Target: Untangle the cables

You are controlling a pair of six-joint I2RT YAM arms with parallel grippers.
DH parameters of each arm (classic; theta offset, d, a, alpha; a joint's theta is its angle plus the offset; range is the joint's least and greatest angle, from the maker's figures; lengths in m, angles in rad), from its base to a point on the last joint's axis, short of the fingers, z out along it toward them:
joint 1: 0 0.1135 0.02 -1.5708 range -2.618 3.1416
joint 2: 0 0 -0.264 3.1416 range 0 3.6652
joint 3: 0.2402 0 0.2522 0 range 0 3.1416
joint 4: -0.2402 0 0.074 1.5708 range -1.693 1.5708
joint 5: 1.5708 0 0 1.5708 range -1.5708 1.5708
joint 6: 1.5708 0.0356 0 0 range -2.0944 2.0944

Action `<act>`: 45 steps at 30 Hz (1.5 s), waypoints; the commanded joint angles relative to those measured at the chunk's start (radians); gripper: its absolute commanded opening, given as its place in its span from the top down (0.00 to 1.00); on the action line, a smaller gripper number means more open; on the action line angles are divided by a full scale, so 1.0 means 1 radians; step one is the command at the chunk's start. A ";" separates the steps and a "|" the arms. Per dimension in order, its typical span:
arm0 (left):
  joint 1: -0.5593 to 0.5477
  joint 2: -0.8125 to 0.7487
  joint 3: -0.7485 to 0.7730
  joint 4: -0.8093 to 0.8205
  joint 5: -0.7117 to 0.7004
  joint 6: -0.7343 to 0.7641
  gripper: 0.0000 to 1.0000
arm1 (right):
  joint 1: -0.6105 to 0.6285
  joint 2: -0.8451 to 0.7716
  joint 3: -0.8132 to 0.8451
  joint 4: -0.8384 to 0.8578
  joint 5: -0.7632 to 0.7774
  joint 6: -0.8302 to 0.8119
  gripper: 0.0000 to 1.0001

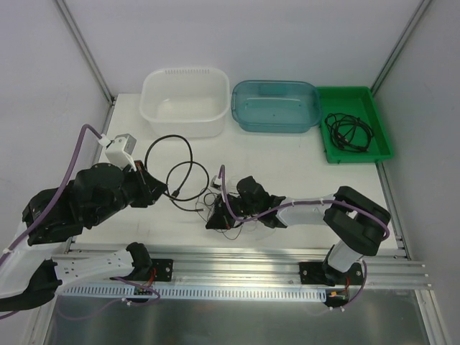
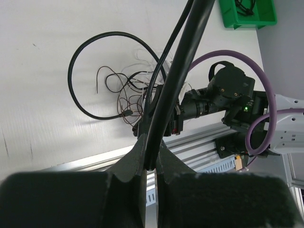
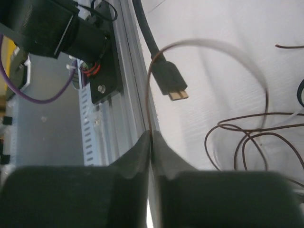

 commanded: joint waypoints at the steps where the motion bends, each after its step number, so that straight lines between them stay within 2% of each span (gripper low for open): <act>1: 0.011 -0.014 -0.004 0.040 -0.032 -0.009 1.00 | 0.004 -0.013 0.028 0.057 -0.011 0.003 0.99; 5: 0.011 -0.037 -0.054 0.040 -0.024 -0.021 1.00 | -0.019 -0.120 0.022 -0.026 0.033 -0.031 0.99; 9: 0.011 -0.058 -0.117 0.038 -0.013 -0.035 1.00 | -0.058 -0.304 0.028 -0.150 0.133 -0.074 0.99; 15: 0.011 -0.075 -0.155 0.031 -0.007 -0.050 1.00 | -0.140 -0.363 0.031 -0.446 0.373 -0.106 0.99; 16: 0.011 -0.075 -0.152 0.032 -0.003 -0.047 1.00 | -0.157 -0.351 0.034 -0.533 0.406 -0.106 0.90; 18: 0.011 -0.068 -0.139 0.031 0.008 -0.030 1.00 | -0.160 -0.347 0.049 -0.598 0.486 -0.126 0.67; 19: 0.011 -0.063 -0.136 0.032 0.014 -0.021 1.00 | -0.159 -0.357 0.051 -0.659 0.495 -0.141 0.51; 22: 0.011 -0.034 -0.128 0.040 0.048 0.022 1.00 | -0.160 -0.451 0.068 -0.699 0.489 -0.185 0.38; 27: 0.011 0.030 -0.145 0.103 0.129 0.120 1.00 | -0.160 -0.570 0.134 -0.704 0.411 -0.184 0.35; 30: 0.011 0.049 -0.154 0.159 0.151 0.163 1.00 | -0.159 -0.584 0.172 -0.672 0.398 -0.098 0.34; 33: 0.011 0.067 -0.152 0.195 0.169 0.194 1.00 | -0.151 -0.599 0.181 -0.543 0.360 -0.040 0.32; 37: 0.011 0.092 -0.137 0.219 0.200 0.220 1.00 | -0.137 -0.581 0.207 -0.457 0.357 -0.034 0.32; 45: 0.011 0.116 -0.117 0.305 0.290 0.261 1.00 | -0.133 -0.476 0.336 -0.425 0.349 -0.080 0.33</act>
